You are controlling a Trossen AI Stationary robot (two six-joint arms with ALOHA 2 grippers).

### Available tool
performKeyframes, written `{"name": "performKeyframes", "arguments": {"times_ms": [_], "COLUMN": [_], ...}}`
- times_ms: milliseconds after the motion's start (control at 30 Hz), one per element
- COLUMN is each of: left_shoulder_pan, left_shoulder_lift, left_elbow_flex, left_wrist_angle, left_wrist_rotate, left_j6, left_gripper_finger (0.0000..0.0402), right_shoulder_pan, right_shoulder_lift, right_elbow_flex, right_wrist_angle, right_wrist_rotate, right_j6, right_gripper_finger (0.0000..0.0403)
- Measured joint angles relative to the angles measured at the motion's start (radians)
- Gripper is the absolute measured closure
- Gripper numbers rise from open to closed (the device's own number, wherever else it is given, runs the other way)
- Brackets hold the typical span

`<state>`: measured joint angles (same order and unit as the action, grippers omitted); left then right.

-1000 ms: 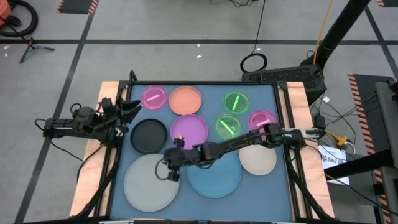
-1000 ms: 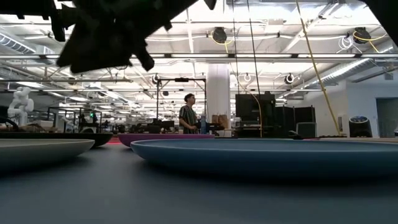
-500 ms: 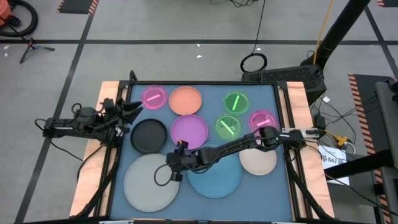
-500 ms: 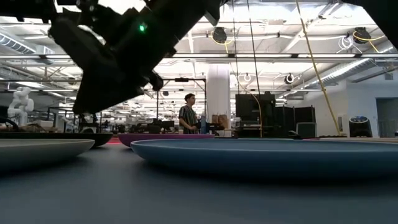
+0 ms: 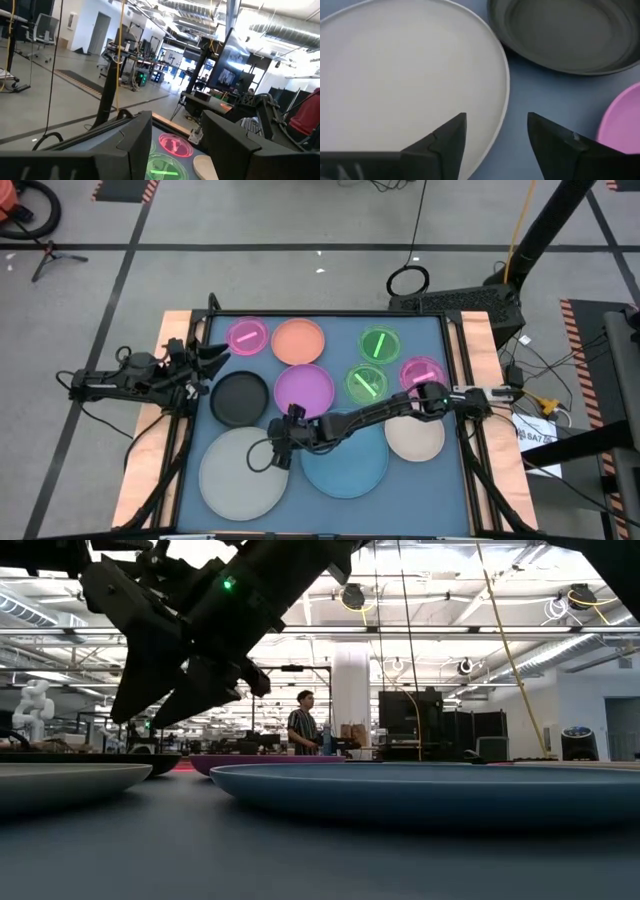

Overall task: Stack plastic plates
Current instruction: Stack the blue plate on top of the gray plate

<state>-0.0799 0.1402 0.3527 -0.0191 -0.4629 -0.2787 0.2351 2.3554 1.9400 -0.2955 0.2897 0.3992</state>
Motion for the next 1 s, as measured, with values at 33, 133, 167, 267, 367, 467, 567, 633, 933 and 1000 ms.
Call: {"name": "performKeyframes", "arguments": {"times_ms": [33,133,167,267,367,467,567,633,933,1000], "left_shoulder_pan": [0.0,0.0,0.0,0.0,0.0,0.0,0.0,0.0,0.0,0.0], "left_shoulder_lift": [0.0,0.0,0.0,0.0,0.0,0.0,0.0,0.0,0.0,0.0], "left_elbow_flex": [0.0,0.0,0.0,0.0,0.0,0.0,0.0,0.0,0.0,0.0], "left_wrist_angle": [-0.001,-0.001,-0.002,-0.007,-0.007,-0.007,-0.007,-0.008,-0.016,-0.016], "left_wrist_rotate": [0.0,0.0,0.0,0.0,0.0,0.0,0.0,0.0,0.0,0.0], "left_j6": [0.0,0.0,0.0,0.0,-0.001,-0.014,-0.016,-0.016,-0.018,-0.018], "left_gripper_finger": [0.0222,0.0222,0.0222,0.0222,0.0222,0.0222,0.0222,0.0222,0.0222,0.0222], "right_shoulder_pan": [0.001,0.001,0.0,0.0,0.0,0.0,0.0,0.0,0.0,0.0], "right_shoulder_lift": [0.0,0.0,0.0,0.0,0.0,0.0,0.0,0.0,0.0,0.0], "right_elbow_flex": [0.0,0.0,0.0,0.0,0.0,0.0,0.0,0.0,0.0,0.0], "right_wrist_angle": [-0.001,-0.002,-0.002,-0.002,-0.003,-0.002,-0.003,-0.002,-0.004,-0.006], "right_wrist_rotate": [0.0,-0.001,-0.001,0.0,0.0,0.0,0.0,0.0,0.026,0.027], "right_j6": [0.0,0.0,0.0,0.0,-0.002,-0.015,-0.016,-0.017,-0.004,-0.006], "right_gripper_finger": [0.0203,0.0203,0.0203,0.0203,0.0203,0.0204,0.0204,0.0204,0.0204,0.0204]}}
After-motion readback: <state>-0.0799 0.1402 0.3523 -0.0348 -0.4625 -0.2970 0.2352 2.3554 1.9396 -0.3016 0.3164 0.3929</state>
